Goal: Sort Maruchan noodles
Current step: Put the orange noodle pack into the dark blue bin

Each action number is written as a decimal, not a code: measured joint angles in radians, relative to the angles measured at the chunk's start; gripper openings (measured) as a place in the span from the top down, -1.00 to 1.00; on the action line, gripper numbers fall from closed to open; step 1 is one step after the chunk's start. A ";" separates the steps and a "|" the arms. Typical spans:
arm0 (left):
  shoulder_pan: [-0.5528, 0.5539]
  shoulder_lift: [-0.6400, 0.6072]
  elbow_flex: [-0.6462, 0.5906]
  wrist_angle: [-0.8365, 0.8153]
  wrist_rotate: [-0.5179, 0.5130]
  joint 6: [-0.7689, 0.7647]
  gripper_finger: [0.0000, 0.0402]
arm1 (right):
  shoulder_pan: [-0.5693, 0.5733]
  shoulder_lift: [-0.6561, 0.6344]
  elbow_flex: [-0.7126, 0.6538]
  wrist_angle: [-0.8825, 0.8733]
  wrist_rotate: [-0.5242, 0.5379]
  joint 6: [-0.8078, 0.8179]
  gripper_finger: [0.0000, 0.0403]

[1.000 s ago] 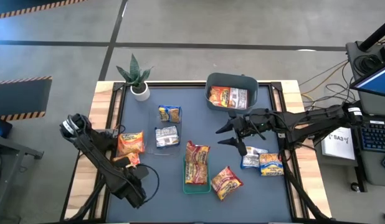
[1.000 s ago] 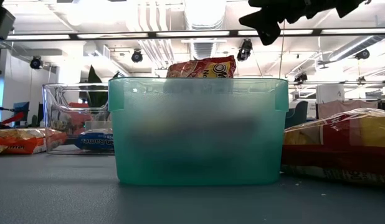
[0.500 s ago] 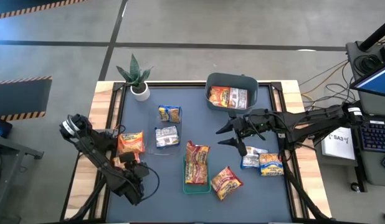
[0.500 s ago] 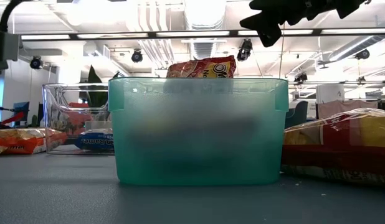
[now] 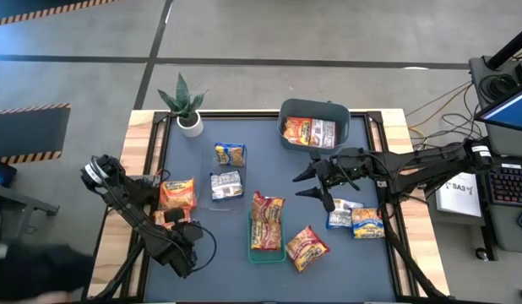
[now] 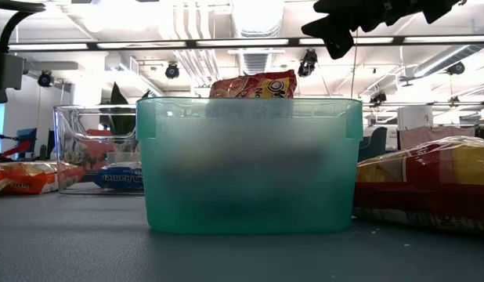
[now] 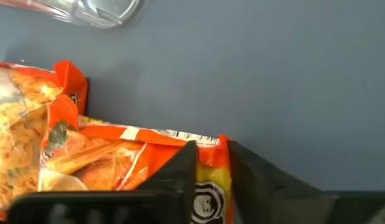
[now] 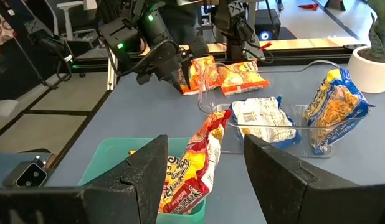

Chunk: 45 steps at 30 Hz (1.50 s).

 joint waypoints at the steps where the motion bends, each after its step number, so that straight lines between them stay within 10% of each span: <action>1: 0.000 0.000 0.002 0.000 0.005 -0.002 0.77 | 0.000 0.000 0.000 0.000 0.000 0.000 0.01; 28: -0.001 -0.002 0.429 -0.187 -0.337 -0.019 1.00 | 0.001 0.026 -0.001 0.035 0.001 0.045 0.01; 45: -0.004 -0.002 0.406 -0.213 -0.370 -0.016 1.00 | 0.046 0.473 0.354 0.044 -0.080 -0.141 0.01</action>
